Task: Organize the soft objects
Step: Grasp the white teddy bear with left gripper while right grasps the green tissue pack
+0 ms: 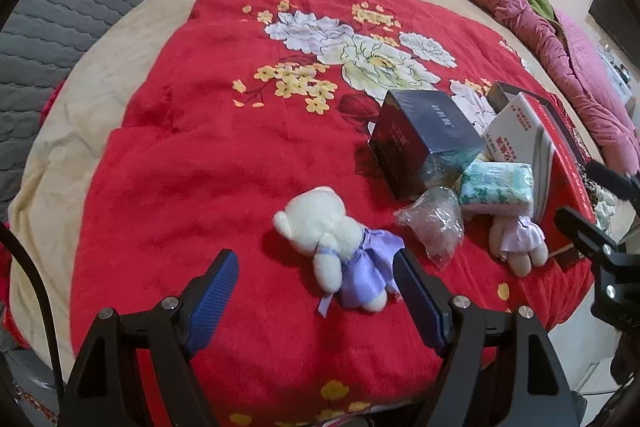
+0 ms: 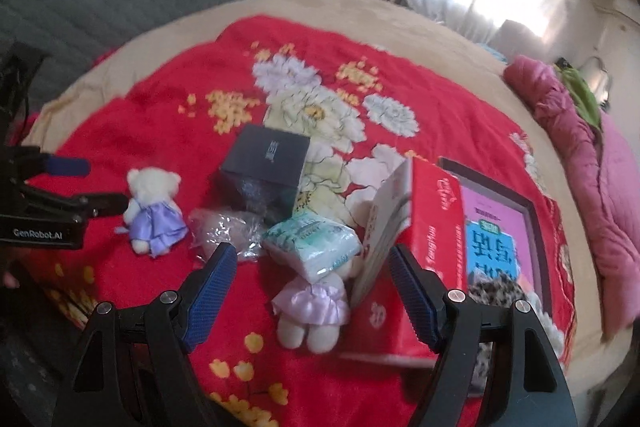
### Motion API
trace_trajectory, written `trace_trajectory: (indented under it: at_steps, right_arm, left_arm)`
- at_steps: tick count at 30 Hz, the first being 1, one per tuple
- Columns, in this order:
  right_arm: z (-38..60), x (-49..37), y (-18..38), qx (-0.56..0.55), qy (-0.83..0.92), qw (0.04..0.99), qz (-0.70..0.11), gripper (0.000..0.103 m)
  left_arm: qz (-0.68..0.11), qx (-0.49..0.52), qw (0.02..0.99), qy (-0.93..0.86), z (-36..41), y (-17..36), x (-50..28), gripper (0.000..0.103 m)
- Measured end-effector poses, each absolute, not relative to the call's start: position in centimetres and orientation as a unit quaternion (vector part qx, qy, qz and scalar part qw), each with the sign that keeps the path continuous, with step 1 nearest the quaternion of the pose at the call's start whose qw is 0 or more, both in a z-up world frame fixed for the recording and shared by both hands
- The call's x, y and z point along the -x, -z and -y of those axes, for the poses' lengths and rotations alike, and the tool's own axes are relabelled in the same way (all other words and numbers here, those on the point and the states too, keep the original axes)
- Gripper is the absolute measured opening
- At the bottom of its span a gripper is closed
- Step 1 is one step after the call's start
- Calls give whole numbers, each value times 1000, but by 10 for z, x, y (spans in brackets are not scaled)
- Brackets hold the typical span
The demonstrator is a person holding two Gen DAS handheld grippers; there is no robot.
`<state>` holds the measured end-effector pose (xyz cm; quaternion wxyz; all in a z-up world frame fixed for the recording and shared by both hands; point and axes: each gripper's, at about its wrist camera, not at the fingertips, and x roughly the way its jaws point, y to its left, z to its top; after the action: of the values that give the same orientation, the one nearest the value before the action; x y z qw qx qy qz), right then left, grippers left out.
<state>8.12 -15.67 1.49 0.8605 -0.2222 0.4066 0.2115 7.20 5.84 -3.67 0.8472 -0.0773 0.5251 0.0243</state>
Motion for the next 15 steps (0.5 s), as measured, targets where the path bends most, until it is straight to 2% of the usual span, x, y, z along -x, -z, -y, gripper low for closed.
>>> trace_trajectory:
  at_steps: [9,15]
  right_arm:
    - [132,-105,21,316,-267,799,-436,79]
    - [128,-126,36,329,-270,781,-457,79]
  left_arm:
    - [-537,110,836,-35,-66,56,-89,79]
    - [-544,110,831,-33,-63,65,-99,79]
